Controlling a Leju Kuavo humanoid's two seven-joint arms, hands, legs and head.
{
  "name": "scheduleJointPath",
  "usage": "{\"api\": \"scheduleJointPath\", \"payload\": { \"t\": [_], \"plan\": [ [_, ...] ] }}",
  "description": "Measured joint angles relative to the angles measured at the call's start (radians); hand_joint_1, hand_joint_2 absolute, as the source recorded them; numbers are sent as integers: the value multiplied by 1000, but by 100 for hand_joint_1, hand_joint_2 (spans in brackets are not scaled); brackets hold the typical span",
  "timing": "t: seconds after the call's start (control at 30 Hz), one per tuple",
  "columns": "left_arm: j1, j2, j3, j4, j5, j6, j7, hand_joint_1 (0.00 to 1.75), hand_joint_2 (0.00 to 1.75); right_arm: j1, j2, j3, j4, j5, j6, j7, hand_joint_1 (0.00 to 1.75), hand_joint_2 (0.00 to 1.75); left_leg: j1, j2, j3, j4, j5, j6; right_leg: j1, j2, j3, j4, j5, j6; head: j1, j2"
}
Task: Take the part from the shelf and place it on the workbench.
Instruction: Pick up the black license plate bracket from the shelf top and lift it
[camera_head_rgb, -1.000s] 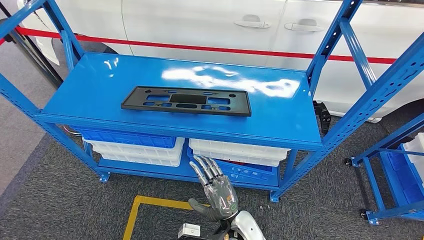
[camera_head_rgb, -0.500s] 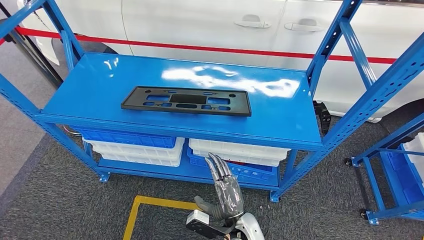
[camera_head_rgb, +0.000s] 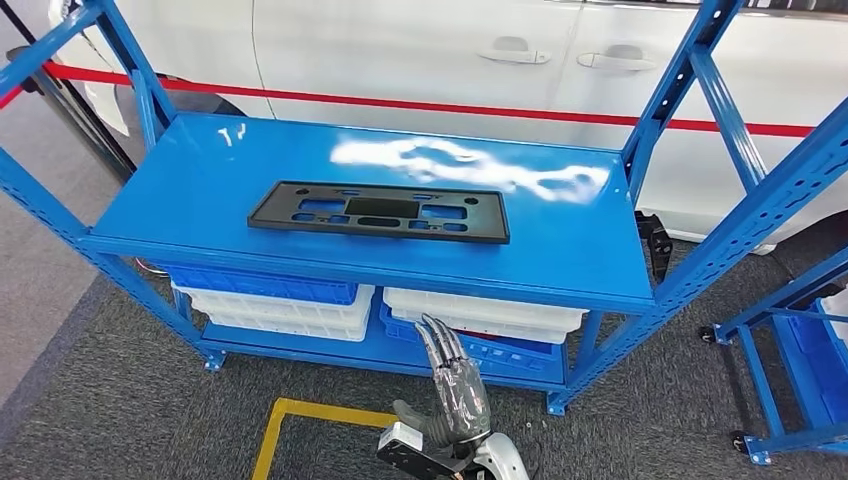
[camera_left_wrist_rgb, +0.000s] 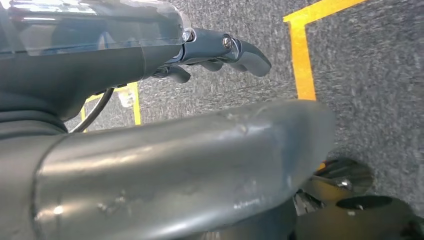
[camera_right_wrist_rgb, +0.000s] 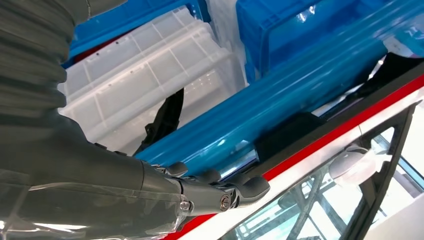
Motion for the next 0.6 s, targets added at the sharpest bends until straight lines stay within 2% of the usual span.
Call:
{"api": "scheduleJointPath", "payload": {
  "t": [0.03,0.1,0.17,0.2,0.23,0.3,0.33,0.37,0.4,0.47,0.5,0.53,0.6],
  "plan": [
    [-1,-1,0,1,-1,-1,1,0,0,1,0,0,2,-1,0,-1,0,175,0,0,2,1,-6,-6,4,0,10,-34,12,-6,-1,0],
    [-4,-2,0,2,-2,-1,2,0,0,3,0,0,5,-4,0,-2,0,175,0,1,5,6,-12,-18,9,1,13,-51,5,-17,-3,0],
    [-7,-1,0,2,-4,-2,4,0,0,4,1,1,6,-5,0,-2,0,175,2,2,2,26,-19,-28,4,2,27,-57,9,-28,-4,0],
    [-8,0,0,2,-5,-3,5,0,0,3,2,1,6,-6,1,-2,0,175,3,2,-13,57,-26,-34,1,1,35,-62,6,-32,-7,0],
    [-9,0,0,2,-6,-4,7,0,0,3,2,2,6,-6,1,-2,0,175,6,2,-41,107,-42,-41,-3,0,44,-67,4,-36,-10,0],
    [-8,0,0,2,-9,-6,10,0,0,2,2,3,7,-6,1,-1,0,175,15,2,-119,233,-88,-57,-6,-1,55,-69,-5,-39,-15,0],
    [-8,0,0,2,-10,-7,12,0,0,2,2,3,8,-6,1,0,0,175,21,2,-154,278,-103,-64,-8,-1,61,-69,-11,-39,-15,0],
    [-6,0,0,2,-12,-8,15,0,0,2,2,4,10,-7,1,0,0,175,26,3,-175,292,-98,-70,-11,0,68,-69,-17,-36,-15,0],
    [-5,0,0,2,-13,-9,17,0,0,2,2,4,11,-7,1,0,0,175,31,3,-180,272,-72,-76,-14,2,76,-69,-23,-33,-15,0],
    [-3,1,0,2,-15,-11,22,0,0,3,2,4,12,-8,1,0,0,175,40,3,-151,154,23,-86,-22,4,94,-68,-37,-20,-15,0],
    [-3,1,0,3,-16,-13,24,0,0,3,2,5,12,-10,0,-2,0,175,40,4,-138,95,49,-87,-24,5,100,-66,-43,-13,-17,0],
    [-3,1,0,4,-19,-13,26,0,0,3,2,5,11,-13,0,-6,0,175,38,5,-128,56,66,-82,-24,5,103,-65,-48,-5,-22,0],
    [-5,0,0,6,-26,-15,30,0,0,4,1,6,2,-17,0,-23,0,175,34,5,-128,36,65,-63,-19,4,104,-64,-56,7,-23,0]
  ]
}}
